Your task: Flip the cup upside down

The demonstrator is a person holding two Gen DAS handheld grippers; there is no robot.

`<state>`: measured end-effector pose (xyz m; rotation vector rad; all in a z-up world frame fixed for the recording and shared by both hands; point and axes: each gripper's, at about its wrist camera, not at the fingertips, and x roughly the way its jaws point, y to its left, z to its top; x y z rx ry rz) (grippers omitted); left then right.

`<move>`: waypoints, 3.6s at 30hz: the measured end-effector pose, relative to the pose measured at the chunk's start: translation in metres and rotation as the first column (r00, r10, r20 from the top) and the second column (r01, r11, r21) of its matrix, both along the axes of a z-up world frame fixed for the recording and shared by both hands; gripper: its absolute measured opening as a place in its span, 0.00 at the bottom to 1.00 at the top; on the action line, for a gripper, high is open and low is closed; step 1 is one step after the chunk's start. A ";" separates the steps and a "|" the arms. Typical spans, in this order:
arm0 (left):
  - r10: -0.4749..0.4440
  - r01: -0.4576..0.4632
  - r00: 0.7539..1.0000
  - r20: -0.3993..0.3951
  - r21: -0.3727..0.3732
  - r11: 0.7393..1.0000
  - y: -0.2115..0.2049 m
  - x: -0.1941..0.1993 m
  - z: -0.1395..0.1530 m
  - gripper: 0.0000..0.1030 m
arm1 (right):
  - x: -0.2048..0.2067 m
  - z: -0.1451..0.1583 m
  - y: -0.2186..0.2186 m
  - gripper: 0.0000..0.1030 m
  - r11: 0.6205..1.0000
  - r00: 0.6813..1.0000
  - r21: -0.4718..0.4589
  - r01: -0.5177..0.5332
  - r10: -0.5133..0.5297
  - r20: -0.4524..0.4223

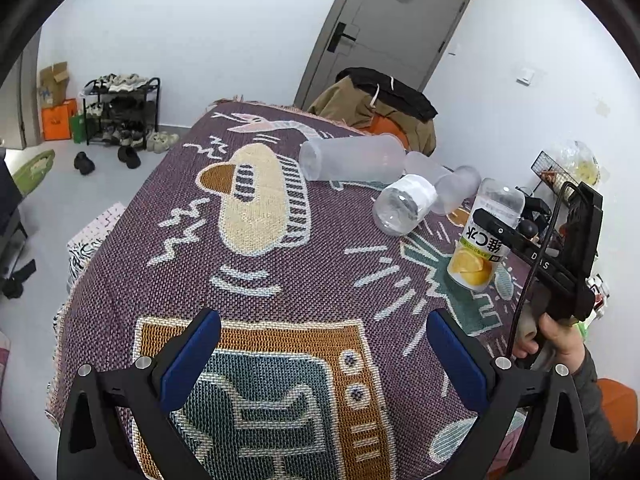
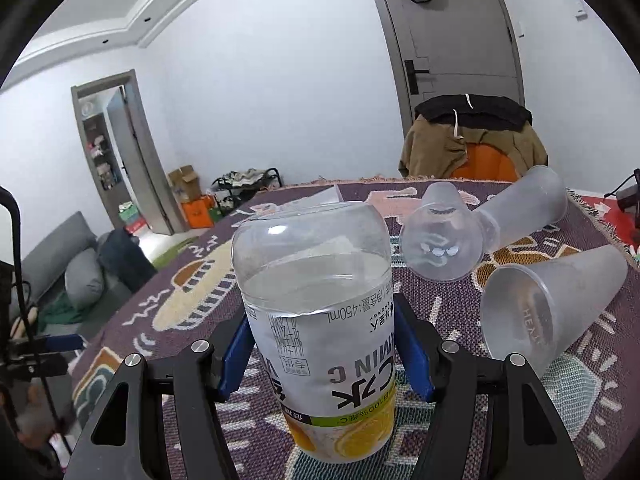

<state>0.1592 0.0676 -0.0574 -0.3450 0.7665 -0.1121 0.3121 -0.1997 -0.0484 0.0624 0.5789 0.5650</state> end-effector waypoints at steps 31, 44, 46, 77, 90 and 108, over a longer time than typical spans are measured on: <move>0.008 -0.010 0.999 0.042 0.031 0.999 -0.006 -0.012 0.008 1.00 | -0.062 0.011 -0.026 1.00 0.983 0.999 -0.183 -0.004 -0.003 -0.035; -0.018 0.002 0.980 0.200 0.082 0.997 -0.033 -0.045 0.050 1.00 | -0.115 0.049 -0.082 1.00 0.997 0.999 -0.069 0.023 -0.024 -0.023; -0.025 0.004 0.974 0.224 0.094 0.996 -0.037 -0.051 0.054 1.00 | -0.123 0.052 -0.087 1.00 0.998 1.000 -0.058 0.016 -0.016 -0.010; -0.086 -0.012 0.926 0.367 0.256 0.967 -0.096 -0.133 0.055 1.00 | -0.220 0.034 -0.134 1.00 0.994 0.991 -0.019 0.105 -0.103 0.081; -0.026 -0.088 0.924 0.380 0.280 0.956 -0.094 -0.131 0.039 1.00 | -0.223 0.031 -0.129 1.00 0.990 0.986 -0.068 0.124 -0.116 0.116; -0.005 -0.104 0.924 0.383 0.265 0.959 -0.087 -0.132 0.040 1.00 | -0.221 0.036 -0.127 1.00 0.989 0.984 -0.068 0.128 -0.118 0.133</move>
